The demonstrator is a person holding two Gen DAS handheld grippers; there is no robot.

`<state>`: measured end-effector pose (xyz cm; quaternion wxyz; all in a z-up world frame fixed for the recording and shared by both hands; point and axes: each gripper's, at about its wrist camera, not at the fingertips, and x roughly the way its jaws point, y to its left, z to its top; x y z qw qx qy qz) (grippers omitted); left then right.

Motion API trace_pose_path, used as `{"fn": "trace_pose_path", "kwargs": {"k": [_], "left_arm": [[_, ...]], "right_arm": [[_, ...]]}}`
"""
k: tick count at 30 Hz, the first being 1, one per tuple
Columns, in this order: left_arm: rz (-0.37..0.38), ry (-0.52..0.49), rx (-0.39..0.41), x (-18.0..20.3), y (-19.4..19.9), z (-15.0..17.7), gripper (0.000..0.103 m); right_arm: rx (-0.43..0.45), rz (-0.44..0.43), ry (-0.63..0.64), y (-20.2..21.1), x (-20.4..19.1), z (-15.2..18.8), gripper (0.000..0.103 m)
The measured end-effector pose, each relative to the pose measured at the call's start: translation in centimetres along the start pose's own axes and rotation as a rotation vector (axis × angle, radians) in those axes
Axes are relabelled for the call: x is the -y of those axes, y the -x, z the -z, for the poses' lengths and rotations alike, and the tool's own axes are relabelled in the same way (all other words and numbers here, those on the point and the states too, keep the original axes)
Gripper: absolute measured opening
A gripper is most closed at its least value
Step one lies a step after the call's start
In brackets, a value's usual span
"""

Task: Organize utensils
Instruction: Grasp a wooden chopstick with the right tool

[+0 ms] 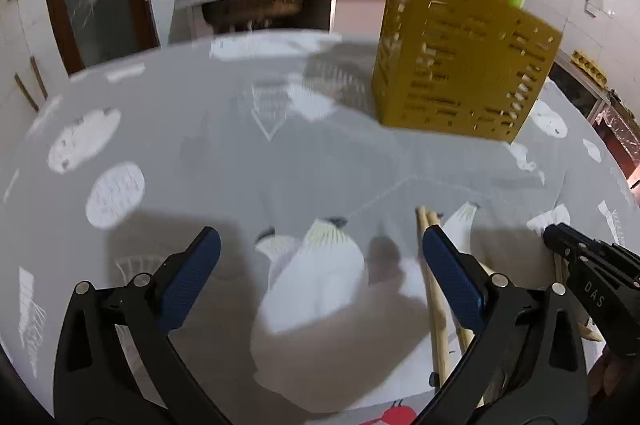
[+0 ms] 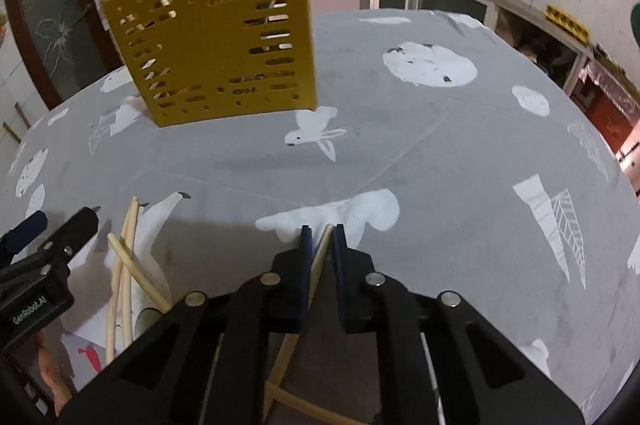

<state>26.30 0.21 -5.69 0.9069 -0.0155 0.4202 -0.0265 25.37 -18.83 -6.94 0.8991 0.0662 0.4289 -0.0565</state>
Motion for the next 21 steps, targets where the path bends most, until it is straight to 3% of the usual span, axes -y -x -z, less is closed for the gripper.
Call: {"fn": "trace_pose_path", "kwargs": {"k": [16, 21], "left_arm": [[0.007, -0.064, -0.025, 2.0, 0.4, 1.6, 0.094], [0.014, -0.104, -0.049, 2.8, 0.0, 1.8, 0.081]], "right_arm": [[0.002, -0.004, 0.028, -0.8, 3.3, -1.6, 0.010], [0.016, 0.006, 0.041, -0.7, 3.0, -1.4, 0.010]]}}
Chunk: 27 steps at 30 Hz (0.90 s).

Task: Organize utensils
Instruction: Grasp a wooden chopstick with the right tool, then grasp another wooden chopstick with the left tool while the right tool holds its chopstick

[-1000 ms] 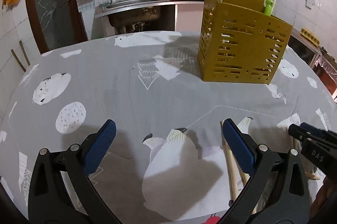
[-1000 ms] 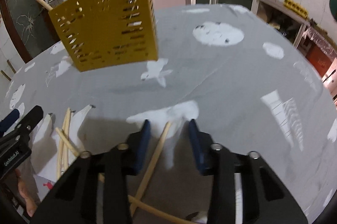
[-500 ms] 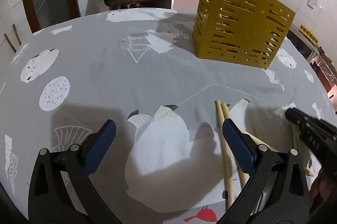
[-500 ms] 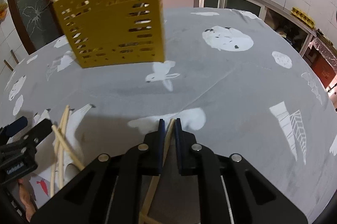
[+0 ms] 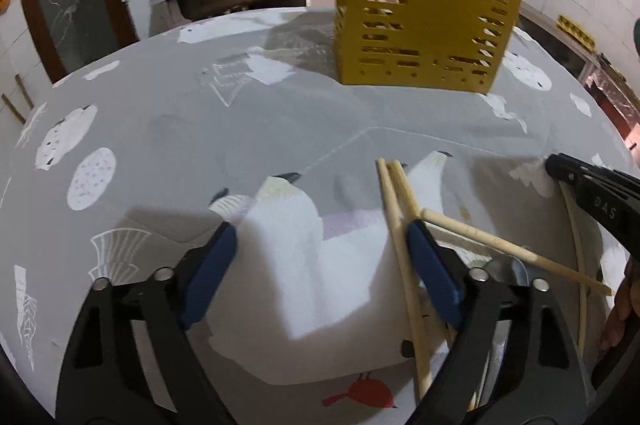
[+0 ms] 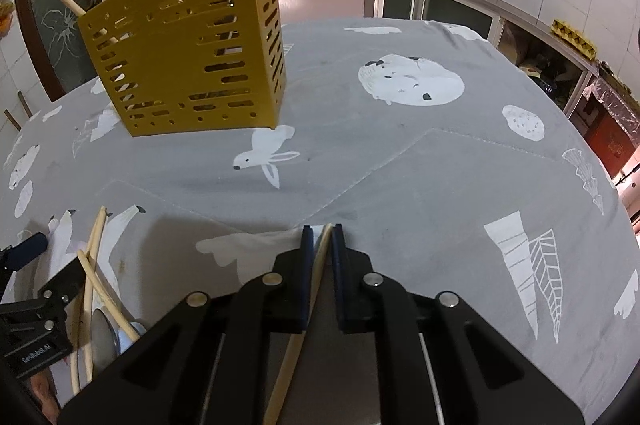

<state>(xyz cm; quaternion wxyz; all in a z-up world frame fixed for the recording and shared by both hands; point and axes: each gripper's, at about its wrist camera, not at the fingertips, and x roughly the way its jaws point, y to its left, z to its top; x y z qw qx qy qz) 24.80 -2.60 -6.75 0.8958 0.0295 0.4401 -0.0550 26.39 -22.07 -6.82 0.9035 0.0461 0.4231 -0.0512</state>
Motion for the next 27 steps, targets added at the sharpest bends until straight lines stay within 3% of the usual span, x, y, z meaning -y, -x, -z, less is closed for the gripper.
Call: {"fn": "trace_pose_path", "kwargs": {"k": [8, 13, 20, 22, 27], "left_arm": [[-0.017, -0.010, -0.008, 1.4, -0.6, -0.9, 0.063], [-0.012, -0.004, -0.019, 2.2, -1.2, -2.1, 0.039], [-0.023, 0.003, -0.033, 2.9, -2.1, -3.6, 0.017], [-0.018, 0.010, -0.029, 2.9, -2.1, -3.7, 0.006], [-0.017, 0.011, -0.008, 2.9, -1.9, -3.5, 0.004]], "right_arm": [[0.008, 0.012, 0.006, -0.1, -0.3, 0.0, 0.009], [0.007, 0.010, 0.003, -0.1, -0.3, -0.1, 0.009], [0.014, 0.016, 0.004, -0.2, -0.5, -0.1, 0.009], [0.020, 0.012, -0.003, -0.1, -0.4, -0.1, 0.008], [0.052, 0.006, -0.017, 0.7, -0.1, -0.3, 0.008]]}}
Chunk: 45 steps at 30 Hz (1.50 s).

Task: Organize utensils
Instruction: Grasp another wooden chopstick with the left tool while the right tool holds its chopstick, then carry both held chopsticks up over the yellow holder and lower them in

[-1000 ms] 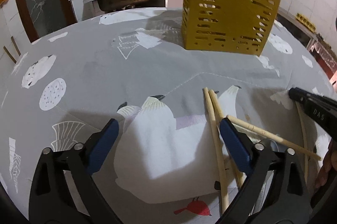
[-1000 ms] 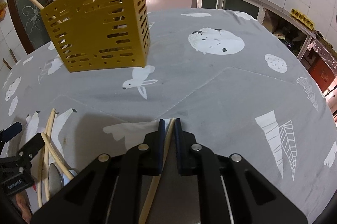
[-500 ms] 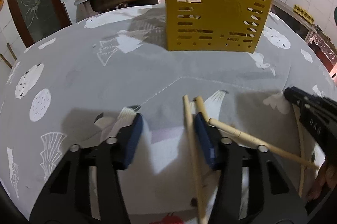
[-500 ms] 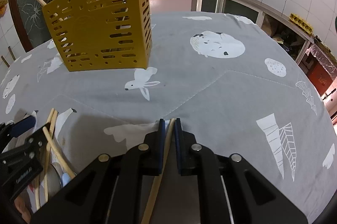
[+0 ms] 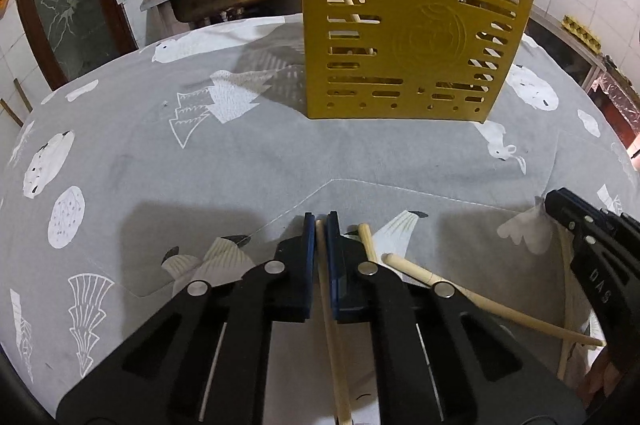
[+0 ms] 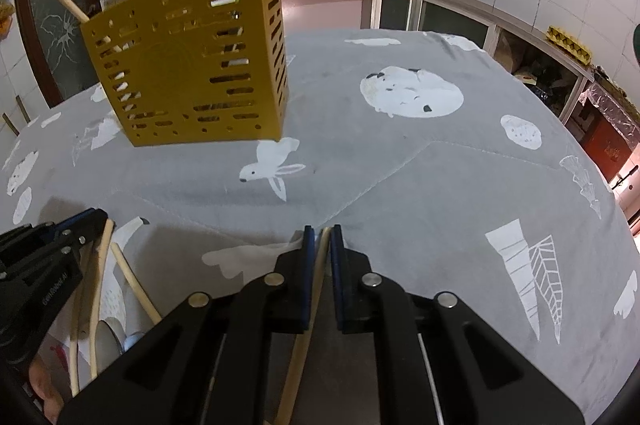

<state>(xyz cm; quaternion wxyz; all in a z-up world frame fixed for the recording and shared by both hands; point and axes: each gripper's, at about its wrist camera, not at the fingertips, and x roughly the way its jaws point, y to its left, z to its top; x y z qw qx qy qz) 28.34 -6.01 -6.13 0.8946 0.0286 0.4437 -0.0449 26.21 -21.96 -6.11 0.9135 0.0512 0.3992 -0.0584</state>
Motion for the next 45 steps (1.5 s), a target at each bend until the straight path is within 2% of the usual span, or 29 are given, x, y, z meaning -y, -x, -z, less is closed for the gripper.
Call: {"fn": "trace_pose_path", "kwargs": {"k": [4, 17, 26, 37, 45], "left_arm": [[0.008, 0.019, 0.037, -0.5, 1.1, -0.2, 0.004], [0.051, 0.020, 0.353, -1.5, 10.5, -2.1, 0.003], [0.080, 0.023, 0.497, -1.6, 15.3, -3.3, 0.003], [0.062, -0.020, 0.596, -0.7, 17.5, -4.1, 0.003], [0.075, -0.004, 0.615, -1.7, 17.3, -4.8, 0.003]], "right_arm": [[0.040, -0.013, -0.014, 1.1, 0.2, -0.5, 0.007], [0.249, -0.045, -0.056, 6.6, 1.2, -3.6, 0.005], [0.426, -0.084, -0.074, 10.4, 2.1, -5.6, 0.005], [0.538, -0.099, -0.066, 12.5, 2.1, -6.8, 0.005], [0.598, -0.110, -0.049, 13.3, 1.5, -7.1, 0.005]]}}
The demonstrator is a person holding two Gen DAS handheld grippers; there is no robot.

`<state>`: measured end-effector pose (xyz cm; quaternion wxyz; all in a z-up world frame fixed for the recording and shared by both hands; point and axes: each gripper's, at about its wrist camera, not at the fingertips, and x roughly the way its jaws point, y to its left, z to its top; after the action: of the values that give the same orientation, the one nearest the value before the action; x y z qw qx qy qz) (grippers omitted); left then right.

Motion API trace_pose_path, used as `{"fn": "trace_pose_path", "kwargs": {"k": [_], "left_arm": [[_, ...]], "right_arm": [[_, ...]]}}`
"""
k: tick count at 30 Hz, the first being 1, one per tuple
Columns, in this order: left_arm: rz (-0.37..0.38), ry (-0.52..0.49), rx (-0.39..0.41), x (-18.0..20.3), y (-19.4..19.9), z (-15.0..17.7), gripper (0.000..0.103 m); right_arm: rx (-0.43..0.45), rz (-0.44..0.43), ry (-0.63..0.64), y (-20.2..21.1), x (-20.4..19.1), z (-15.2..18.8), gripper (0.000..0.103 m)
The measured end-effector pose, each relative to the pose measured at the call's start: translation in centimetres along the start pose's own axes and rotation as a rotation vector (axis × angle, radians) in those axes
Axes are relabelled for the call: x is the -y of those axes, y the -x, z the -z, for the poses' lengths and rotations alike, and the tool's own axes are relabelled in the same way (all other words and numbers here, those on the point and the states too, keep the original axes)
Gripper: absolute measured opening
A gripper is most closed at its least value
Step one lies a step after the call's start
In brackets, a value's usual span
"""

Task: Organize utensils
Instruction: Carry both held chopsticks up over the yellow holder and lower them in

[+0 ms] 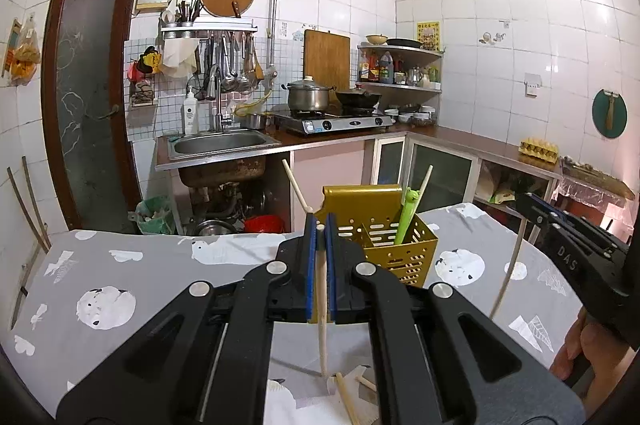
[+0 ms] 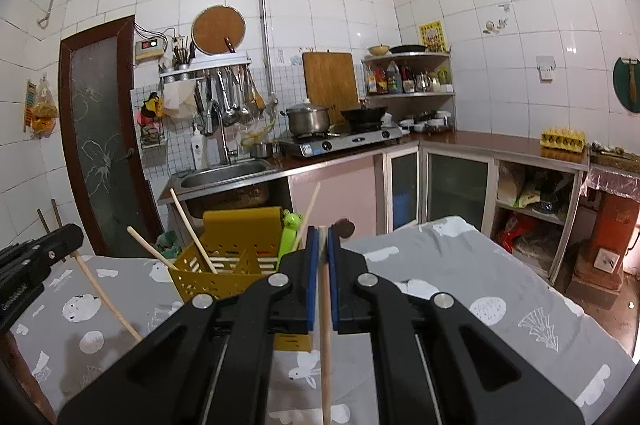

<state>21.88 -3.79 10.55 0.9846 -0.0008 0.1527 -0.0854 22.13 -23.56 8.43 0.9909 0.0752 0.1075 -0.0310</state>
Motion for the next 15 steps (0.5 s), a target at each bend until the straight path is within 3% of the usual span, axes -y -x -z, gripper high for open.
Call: {"fn": "trace_pose_path", "kwargs": {"k": [15], "left_arm": [[0.012, 0.016, 0.034, -1.1, 0.2, -1.3, 0.003]], "right_arm": [[0.009, -0.024, 0.016, -1.1, -0.7, -1.1, 0.005]]}}
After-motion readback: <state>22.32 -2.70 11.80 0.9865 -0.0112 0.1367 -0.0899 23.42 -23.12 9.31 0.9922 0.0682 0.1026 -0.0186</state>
